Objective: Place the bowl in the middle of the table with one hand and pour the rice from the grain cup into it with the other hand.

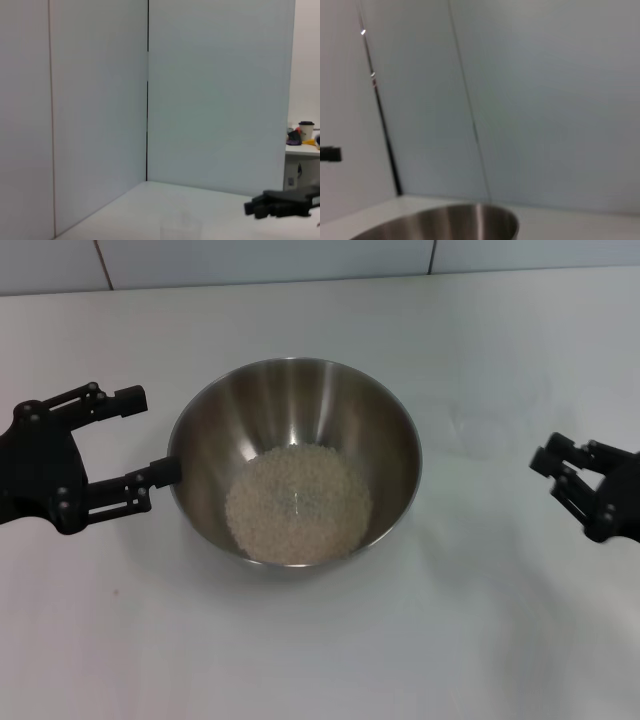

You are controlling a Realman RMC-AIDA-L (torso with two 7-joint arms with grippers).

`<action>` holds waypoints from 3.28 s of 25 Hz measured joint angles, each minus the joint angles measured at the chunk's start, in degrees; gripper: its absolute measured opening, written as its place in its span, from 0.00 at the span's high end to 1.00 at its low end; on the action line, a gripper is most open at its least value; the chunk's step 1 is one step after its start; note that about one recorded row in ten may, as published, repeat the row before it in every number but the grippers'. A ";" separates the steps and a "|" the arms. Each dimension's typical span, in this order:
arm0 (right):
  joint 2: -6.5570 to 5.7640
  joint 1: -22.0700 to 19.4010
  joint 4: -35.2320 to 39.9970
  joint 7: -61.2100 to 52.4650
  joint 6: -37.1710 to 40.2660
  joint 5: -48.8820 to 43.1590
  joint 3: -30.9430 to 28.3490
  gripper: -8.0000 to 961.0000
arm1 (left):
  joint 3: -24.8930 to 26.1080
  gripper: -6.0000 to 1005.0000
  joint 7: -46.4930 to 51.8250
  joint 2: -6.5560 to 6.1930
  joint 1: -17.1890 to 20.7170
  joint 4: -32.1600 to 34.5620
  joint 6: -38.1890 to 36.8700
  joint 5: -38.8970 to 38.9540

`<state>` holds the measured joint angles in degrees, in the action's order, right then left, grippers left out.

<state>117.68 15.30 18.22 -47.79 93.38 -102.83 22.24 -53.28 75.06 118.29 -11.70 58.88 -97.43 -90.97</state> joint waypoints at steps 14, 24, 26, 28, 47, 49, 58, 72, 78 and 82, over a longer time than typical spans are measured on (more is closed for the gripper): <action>1.58 -5.47 46.47 -26.65 14.94 -4.33 4.31 0.73 | 0.29 0.21 -2.15 -0.81 2.88 -1.59 -4.19 -3.52; 1.85 -3.44 53.50 -34.73 16.24 -7.22 10.96 0.73 | 4.79 0.21 -5.06 -0.44 2.85 -8.57 -4.82 -4.27; 1.95 -3.75 53.62 -34.97 15.97 -7.23 11.36 0.72 | 5.02 0.21 -4.22 -0.55 2.60 -8.89 -4.78 -4.33; 1.97 -3.88 53.64 -35.04 15.92 -7.27 11.55 0.67 | 5.11 0.21 -3.94 -0.51 2.46 -8.92 -4.67 -4.34; 1.77 -3.94 42.55 -13.89 17.45 -4.47 10.44 0.22 | 4.88 0.21 -6.52 -0.41 -1.79 -12.82 -5.07 -4.83; 1.72 -3.89 40.45 -11.97 17.15 -2.57 10.11 0.22 | 4.90 0.21 -6.79 -0.30 -1.81 -12.97 -5.05 -4.85; 1.52 -0.62 36.30 -12.10 13.95 -3.00 11.39 0.22 | 4.54 0.21 -6.81 -0.25 -2.06 -13.70 -4.61 -4.98; 1.58 1.42 33.33 -11.95 14.20 -2.83 11.42 0.22 | 4.53 0.21 -7.49 -0.17 -2.48 -14.35 -4.67 -4.98; 1.66 1.76 32.96 -11.43 14.55 -2.88 13.72 0.22 | 4.83 0.21 -7.53 -0.16 -3.40 -14.76 -4.60 -5.01; 1.76 1.46 32.88 -10.29 14.56 -2.77 14.35 0.22 | 4.95 0.21 -7.55 -0.16 -3.50 -14.76 -4.60 -5.01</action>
<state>119.44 16.75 51.10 -58.09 107.93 -105.60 36.58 -48.33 67.50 118.13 -15.20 44.12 -102.03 -95.98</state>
